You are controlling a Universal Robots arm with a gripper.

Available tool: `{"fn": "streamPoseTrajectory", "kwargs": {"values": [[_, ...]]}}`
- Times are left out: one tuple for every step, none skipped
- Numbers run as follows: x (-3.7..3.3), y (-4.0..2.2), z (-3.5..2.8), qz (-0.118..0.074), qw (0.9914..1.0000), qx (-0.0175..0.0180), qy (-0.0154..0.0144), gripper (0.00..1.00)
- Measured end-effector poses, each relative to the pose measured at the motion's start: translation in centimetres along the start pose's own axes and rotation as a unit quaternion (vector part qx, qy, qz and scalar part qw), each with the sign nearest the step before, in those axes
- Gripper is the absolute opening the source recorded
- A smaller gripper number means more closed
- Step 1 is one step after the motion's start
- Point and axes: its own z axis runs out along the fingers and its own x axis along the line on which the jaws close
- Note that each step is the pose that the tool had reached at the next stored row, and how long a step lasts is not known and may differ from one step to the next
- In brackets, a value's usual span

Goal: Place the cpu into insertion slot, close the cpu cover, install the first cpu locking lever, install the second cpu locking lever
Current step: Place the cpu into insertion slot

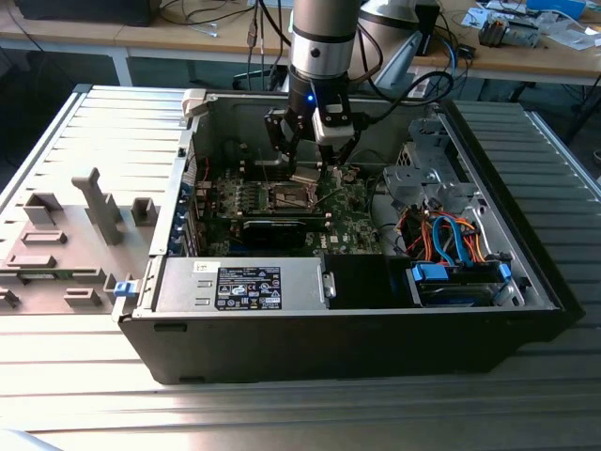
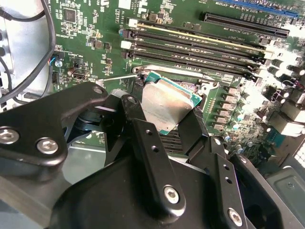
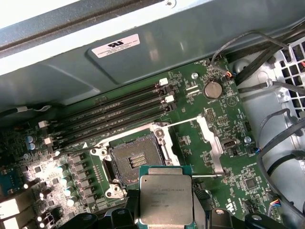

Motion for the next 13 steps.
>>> {"fn": "streamPoseTrajectory", "kwargs": {"values": [[0.00, 0.00, 0.00, 0.001, 1.00000, 0.0002, 0.0000, 0.54], [0.00, 0.00, 0.00, 0.001, 1.00000, 0.0003, 0.0000, 0.54], [0.00, 0.00, 0.00, 0.002, 1.00000, 0.0003, -0.0001, 0.54], [0.00, 0.00, 0.00, 0.002, 1.00000, 0.0004, -0.0001, 0.54], [0.00, 0.00, 0.00, 0.002, 1.00000, 0.0005, -0.0001, 0.54], [0.00, 0.00, 0.00, 0.003, 1.00000, 0.0005, -0.0001, 0.54], [0.00, 0.00, 0.00, 0.003, 0.99999, 0.0006, -0.0001, 0.54], [0.00, 0.00, 0.00, 0.004, 0.99999, 0.0007, -0.0001, 0.54], [0.00, 0.00, 0.00, 0.004, 0.99999, 0.0008, -0.0001, 0.54], [0.00, 0.00, 0.00, 0.005, 0.99999, 0.0008, -0.0001, 0.54], [0.00, 0.00, 0.00, 0.005, 0.99999, 0.0009, -0.0001, 0.54], [0.00, 0.00, 0.00, 0.006, 0.99998, 0.0010, -0.0001, 0.54], [0.00, 0.00, 0.00, 0.006, 0.99998, 0.0011, -0.0002, 0.54]]}}
